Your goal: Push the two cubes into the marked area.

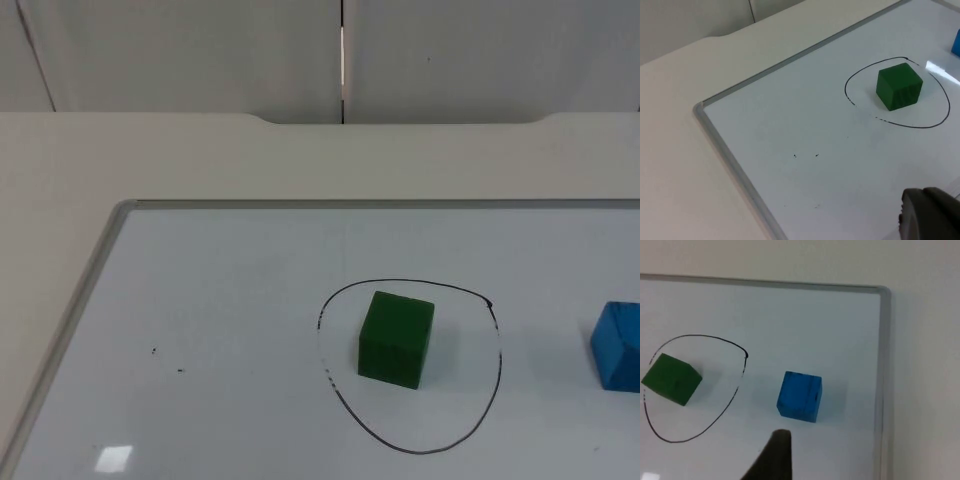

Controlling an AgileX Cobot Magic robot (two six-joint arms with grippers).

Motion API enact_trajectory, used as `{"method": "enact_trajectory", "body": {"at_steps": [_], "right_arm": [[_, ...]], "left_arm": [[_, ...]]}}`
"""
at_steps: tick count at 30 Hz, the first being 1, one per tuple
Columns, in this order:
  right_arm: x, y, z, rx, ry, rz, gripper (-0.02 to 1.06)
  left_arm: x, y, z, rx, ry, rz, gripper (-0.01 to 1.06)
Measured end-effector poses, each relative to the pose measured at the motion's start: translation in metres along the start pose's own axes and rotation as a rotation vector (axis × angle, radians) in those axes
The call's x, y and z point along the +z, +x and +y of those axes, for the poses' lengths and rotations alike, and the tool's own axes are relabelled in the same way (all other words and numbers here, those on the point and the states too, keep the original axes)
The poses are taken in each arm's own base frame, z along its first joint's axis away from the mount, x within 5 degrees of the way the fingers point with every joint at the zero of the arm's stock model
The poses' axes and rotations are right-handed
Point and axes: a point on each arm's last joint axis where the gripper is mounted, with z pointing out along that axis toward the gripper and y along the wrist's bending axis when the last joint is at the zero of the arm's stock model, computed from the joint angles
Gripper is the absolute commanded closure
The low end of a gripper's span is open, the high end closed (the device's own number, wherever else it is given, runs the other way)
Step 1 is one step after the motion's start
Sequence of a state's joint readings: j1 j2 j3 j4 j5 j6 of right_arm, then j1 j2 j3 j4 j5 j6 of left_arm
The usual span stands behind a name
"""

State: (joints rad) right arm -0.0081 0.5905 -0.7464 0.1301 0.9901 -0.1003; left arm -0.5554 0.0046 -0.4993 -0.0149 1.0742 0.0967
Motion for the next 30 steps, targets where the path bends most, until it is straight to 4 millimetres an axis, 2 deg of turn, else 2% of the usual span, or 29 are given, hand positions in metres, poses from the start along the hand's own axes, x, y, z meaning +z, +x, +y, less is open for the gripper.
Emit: {"method": "enact_trajectory", "body": {"at_steps": [1, 2, 3, 6, 7, 8, 9, 10, 11, 12, 13, 15, 17, 18, 22, 24, 28, 30], "right_arm": [[0.010, -0.009, -0.002, 0.005, 0.001, 0.028, 0.24], [0.010, -0.009, -0.002, 0.005, 0.001, 0.028, 0.32], [0.019, -0.015, -0.003, 0.009, 0.001, 0.054, 0.32], [0.046, -0.029, -0.006, 0.042, 0.002, 0.139, 0.55], [0.046, -0.029, -0.006, 0.042, 0.002, 0.139, 0.62], [0.057, -0.031, -0.008, 0.055, 0.002, 0.178, 0.62], [0.069, -0.033, -0.009, 0.062, 0.003, 0.219, 0.72], [0.079, -0.033, -0.010, 0.068, 0.003, 0.254, 0.87], [0.091, -0.033, -0.011, 0.076, 0.003, 0.298, 0.96], [0.091, -0.033, -0.011, 0.076, 0.003, 0.298, 1.04], [0.107, -0.032, -0.013, 0.085, 0.004, 0.357, 1.04], [0.125, -0.029, -0.015, 0.103, 0.006, 0.420, 1.05], [0.130, -0.028, -0.016, 0.108, 0.007, 0.436, 1.05], [0.142, -0.026, -0.017, 0.118, 0.009, 0.482, 1.05], [0.169, -0.018, -0.023, 0.168, 0.062, 0.575, 1.05], [0.172, -0.017, -0.023, 0.169, 0.075, 0.585, 1.05], [0.201, -0.009, -0.015, 0.143, 0.145, 0.624, 1.05], [0.207, -0.008, -0.011, 0.134, 0.144, 0.621, 1.05]], "left_arm": [[0.000, 0.000, 0.000, 0.000, 0.000, 0.000, 1.05], [0.000, 0.000, 0.000, 0.000, 0.000, 0.000, 1.05], [0.000, 0.000, 0.000, 0.000, 0.000, 0.000, 1.05], [0.000, 0.000, 0.000, 0.000, 0.000, 0.000, 1.05], [0.000, 0.000, 0.000, 0.000, 0.000, 0.000, 1.05], [0.000, 0.000, 0.000, 0.000, 0.000, 0.000, 1.05], [0.000, 0.000, 0.000, 0.000, 0.000, 0.000, 1.05], [0.000, 0.000, 0.000, 0.000, 0.000, 0.000, 1.05], [0.000, 0.000, 0.000, 0.000, 0.000, 0.000, 1.05], [0.000, 0.000, 0.000, 0.000, 0.000, 0.000, 1.05], [0.000, 0.000, 0.000, 0.000, 0.000, 0.000, 1.05], [0.000, 0.000, 0.000, 0.000, 0.000, 0.000, 1.05], [0.000, 0.000, 0.000, 0.000, 0.000, 0.000, 1.05], [0.000, 0.000, 0.000, 0.000, 0.000, 0.000, 1.05], [0.000, 0.000, 0.000, 0.000, 0.000, 0.000, 1.05], [0.000, 0.000, 0.000, 0.000, 0.000, 0.000, 1.05], [0.000, 0.000, 0.000, 0.000, 0.000, 0.000, 1.05], [0.000, 0.000, 0.000, 0.000, 0.000, 0.000, 1.05]]}}
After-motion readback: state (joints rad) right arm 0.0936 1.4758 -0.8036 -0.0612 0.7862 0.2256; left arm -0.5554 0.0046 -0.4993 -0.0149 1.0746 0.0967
